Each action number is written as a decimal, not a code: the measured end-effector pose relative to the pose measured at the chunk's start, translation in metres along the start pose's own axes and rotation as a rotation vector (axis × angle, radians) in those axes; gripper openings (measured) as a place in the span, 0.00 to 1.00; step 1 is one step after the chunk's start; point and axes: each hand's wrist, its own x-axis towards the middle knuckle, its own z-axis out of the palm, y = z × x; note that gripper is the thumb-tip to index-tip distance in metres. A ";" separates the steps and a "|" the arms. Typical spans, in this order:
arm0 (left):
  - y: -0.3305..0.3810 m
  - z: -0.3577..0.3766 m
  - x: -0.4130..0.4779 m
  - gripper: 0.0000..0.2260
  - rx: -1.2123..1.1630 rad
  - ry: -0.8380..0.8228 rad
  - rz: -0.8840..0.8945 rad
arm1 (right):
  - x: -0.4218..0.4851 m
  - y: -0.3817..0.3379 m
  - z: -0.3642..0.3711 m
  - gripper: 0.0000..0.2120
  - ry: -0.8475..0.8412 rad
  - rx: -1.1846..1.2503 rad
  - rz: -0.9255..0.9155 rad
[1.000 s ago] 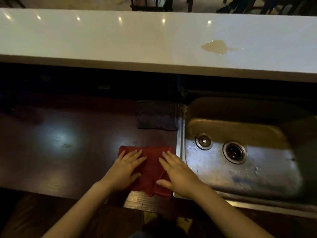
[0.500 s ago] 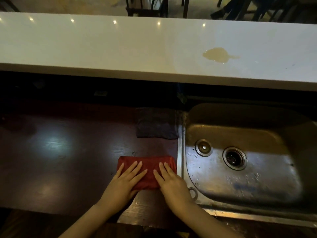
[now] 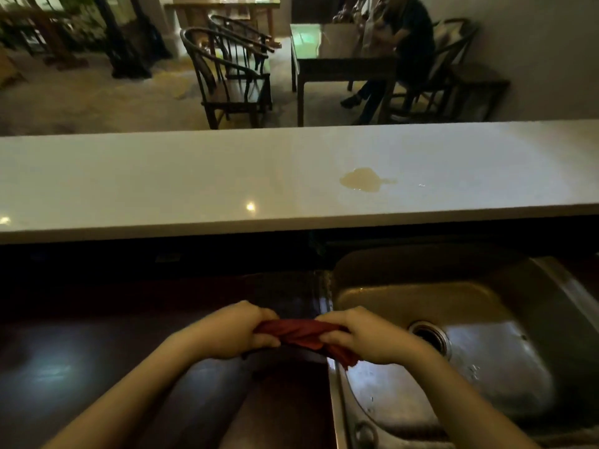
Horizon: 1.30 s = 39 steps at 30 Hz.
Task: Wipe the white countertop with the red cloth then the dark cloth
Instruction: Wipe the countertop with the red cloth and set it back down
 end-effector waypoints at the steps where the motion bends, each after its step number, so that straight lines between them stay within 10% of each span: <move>1: 0.005 -0.012 0.004 0.09 -0.006 -0.004 0.015 | -0.003 -0.002 -0.011 0.10 0.006 0.005 0.007; 23: 0.118 -0.256 0.178 0.07 -0.053 0.138 0.037 | 0.009 0.020 -0.332 0.13 0.218 -0.224 0.092; 39: 0.091 -0.112 0.205 0.28 0.227 0.249 0.061 | 0.003 0.100 -0.240 0.30 0.158 -0.383 0.063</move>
